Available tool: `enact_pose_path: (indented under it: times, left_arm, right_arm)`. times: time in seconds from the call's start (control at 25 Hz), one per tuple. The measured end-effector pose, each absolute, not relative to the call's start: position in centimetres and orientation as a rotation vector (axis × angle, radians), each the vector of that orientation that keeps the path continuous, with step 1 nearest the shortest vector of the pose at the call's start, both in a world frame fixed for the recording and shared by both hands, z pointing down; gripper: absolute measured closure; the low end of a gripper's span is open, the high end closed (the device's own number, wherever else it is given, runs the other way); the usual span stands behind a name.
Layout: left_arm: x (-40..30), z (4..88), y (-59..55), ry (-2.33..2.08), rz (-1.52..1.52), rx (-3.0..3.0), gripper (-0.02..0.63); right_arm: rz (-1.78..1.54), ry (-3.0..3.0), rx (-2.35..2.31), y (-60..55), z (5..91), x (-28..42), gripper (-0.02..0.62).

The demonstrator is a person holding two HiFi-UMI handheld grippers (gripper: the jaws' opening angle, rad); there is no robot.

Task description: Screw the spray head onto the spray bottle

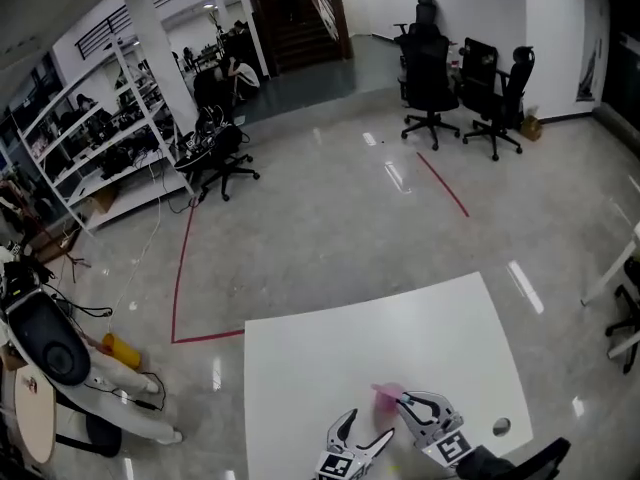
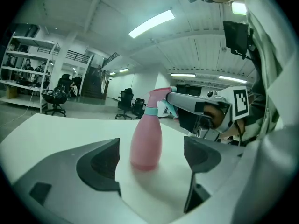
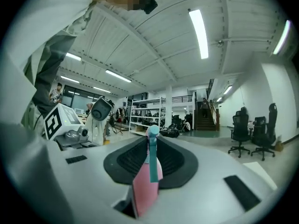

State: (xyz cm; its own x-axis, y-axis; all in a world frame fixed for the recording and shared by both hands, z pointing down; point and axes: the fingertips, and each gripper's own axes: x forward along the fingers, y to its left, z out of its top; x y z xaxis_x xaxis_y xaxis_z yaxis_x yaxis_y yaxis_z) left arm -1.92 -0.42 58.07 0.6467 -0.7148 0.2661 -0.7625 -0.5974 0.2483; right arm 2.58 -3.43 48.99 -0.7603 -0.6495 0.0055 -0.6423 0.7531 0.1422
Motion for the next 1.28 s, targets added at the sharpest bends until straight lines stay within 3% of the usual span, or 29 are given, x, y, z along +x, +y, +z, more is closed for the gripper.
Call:
enact_pose_path:
  times: [0.16, 0.2, 0.24, 0.32, 0.36, 0.4, 0.6, 0.68, 0.84, 1.28]
  left_arm:
    - [-2.3, 58.2, 0.2, -1.198, 0.193, 2.516, 0.161]
    - [-2.2, 58.3, 0.4, -1.203, 0.192, 2.512, 0.161]
    - [-2.2, 58.3, 0.5, -1.208, 0.191, 2.508, 0.161]
    - [-2.2, 58.3, 0.7, -1.218, 0.188, 2.499, 0.161]
    - [-2.2, 58.3, 0.8, -1.223, 0.186, 2.495, 0.207]
    - [-2.2, 58.3, 0.9, -1.228, 0.185, 2.491, 0.306]
    - [-2.2, 58.4, 1.5, -1.254, 0.176, 2.473, 0.563]
    - [-2.2, 58.5, 1.7, -1.264, 0.171, 2.467, 0.597]
    - [-2.2, 58.6, 2.2, -1.283, 0.163, 2.455, 0.598]
    - [-2.3, 58.2, 3.4, -1.413, 0.201, 2.358, 0.598]
  right_arm:
    - [-0.377, -3.004, 1.223, -2.5, 46.4, 3.2, 0.536]
    - [-0.363, -2.986, 1.246, -2.2, 46.7, 3.8, 0.491]
    - [-0.333, -2.956, 1.264, -1.9, 47.2, 4.5, 0.367]
    - [-0.25, -2.877, 1.293, -1.3, 48.7, 6.1, 0.347]
    - [-0.203, -2.832, 1.307, -1.0, 49.5, 7.0, 0.348]
    - [-0.156, -2.785, 1.324, -0.6, 50.4, 7.8, 0.348]
    - [0.069, -2.566, 1.494, 1.4, 54.5, 12.5, 0.35]
    - [0.143, -2.49, 1.558, 2.4, 56.0, 13.6, 0.372]
    - [0.18, -2.414, 1.533, 4.2, 57.2, 12.6, 0.59]
    - [0.192, -2.55, 1.27, 2.9, 56.9, 10.0, 0.601]
